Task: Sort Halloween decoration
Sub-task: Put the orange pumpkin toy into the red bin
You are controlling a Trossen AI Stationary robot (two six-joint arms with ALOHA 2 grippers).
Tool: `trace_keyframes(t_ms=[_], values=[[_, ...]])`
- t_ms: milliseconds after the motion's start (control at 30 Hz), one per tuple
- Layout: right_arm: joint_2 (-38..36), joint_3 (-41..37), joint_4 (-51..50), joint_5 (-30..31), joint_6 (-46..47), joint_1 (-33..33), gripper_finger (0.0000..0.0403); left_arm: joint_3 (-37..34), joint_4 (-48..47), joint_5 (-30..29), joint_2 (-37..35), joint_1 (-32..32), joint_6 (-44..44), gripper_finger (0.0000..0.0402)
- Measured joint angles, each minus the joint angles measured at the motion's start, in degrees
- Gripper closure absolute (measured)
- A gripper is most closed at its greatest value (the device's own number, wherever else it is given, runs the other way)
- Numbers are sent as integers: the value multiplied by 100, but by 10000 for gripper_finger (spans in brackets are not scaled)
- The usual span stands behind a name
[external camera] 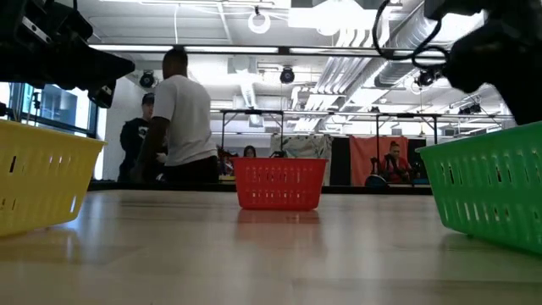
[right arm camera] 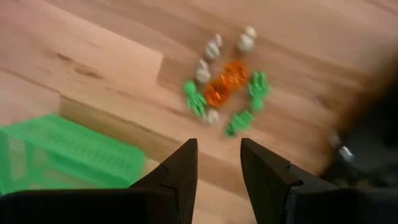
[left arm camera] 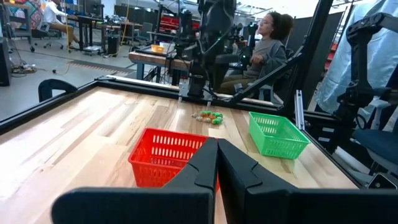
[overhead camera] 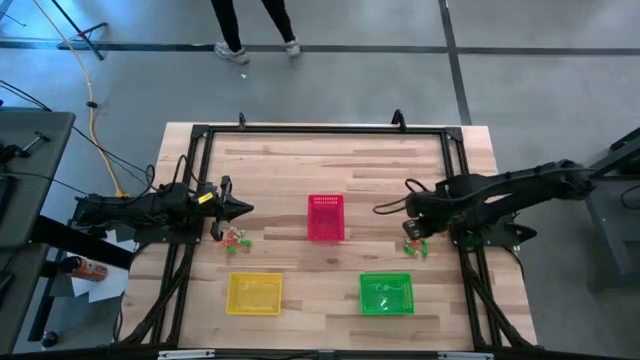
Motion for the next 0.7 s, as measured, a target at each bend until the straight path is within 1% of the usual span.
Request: trace_keyframes(t_ms=[133,200,267,367,700], values=[[93,-509,765,-139,-132,-9,285,2,0,0,0,1,0,401],[217,-670,982,-183,-117,-9,285,0,0,0,0,1,0,401],[355,-750,1027,-124,17,-9,285,0,0,0,0,0,0,402],[494,-764,1055,165,159,-9,285,1,0,0,0,0,0,401],[597,-755,1270,476,125,-9,283,0,0,0,0,1,0,401]])
